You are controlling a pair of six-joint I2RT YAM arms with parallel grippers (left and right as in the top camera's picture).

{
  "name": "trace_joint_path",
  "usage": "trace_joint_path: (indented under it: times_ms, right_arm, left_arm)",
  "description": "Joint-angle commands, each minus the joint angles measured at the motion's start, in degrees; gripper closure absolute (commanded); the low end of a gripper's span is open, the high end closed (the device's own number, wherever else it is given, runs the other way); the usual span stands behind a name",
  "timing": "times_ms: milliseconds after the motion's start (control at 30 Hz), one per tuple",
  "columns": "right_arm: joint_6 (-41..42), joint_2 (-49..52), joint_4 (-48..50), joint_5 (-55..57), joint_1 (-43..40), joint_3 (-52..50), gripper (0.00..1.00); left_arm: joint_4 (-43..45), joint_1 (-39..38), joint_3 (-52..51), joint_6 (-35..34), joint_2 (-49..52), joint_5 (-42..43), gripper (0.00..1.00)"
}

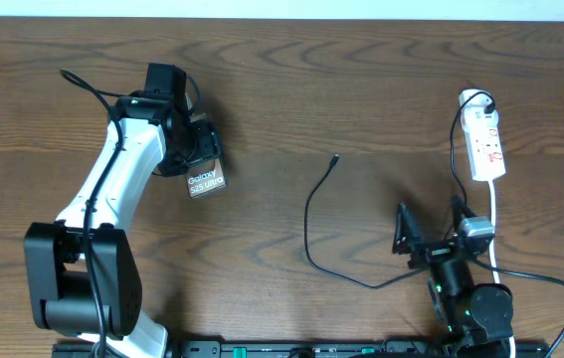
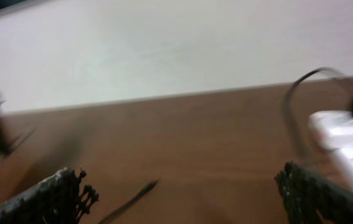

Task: Plug charger to phone and switch on socket

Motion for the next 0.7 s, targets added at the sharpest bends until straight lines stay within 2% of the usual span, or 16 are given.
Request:
trace_joint_path:
  times_ms: [0,167,433,533,667]
  right_arm:
    - [-0.5,2.3,-3.3,-7.7,-0.3,5.4,0.01]
    - [-3.7,19.4,-16.2,-7.9,-0.3,26.9,0.01]
    - [-7.3,55.2,-46.6,-14.2,0.5,64.9,0.01]
    - [-7.3,63.9,-50.5,-15.3,0.5,72.8,0.01]
    - [-7.3,70.5,-52.6,-19.6,0.5,75.8,0.01]
  left_arm:
    - [0.3,0.1,0.8,2.5,-0.5,6.7,0.30]
    - [0.5,0.1,0.8,3.6,-0.5,11.3,0.30]
    - [1.3,0.1,0.8,4.8,-0.5,17.0,0.30]
    - [1.6,0.1,0.8,4.8,-0.5,15.5,0.30]
    - [1.3,0.1,0.8,4.8,-0.5,6.6,0.28]
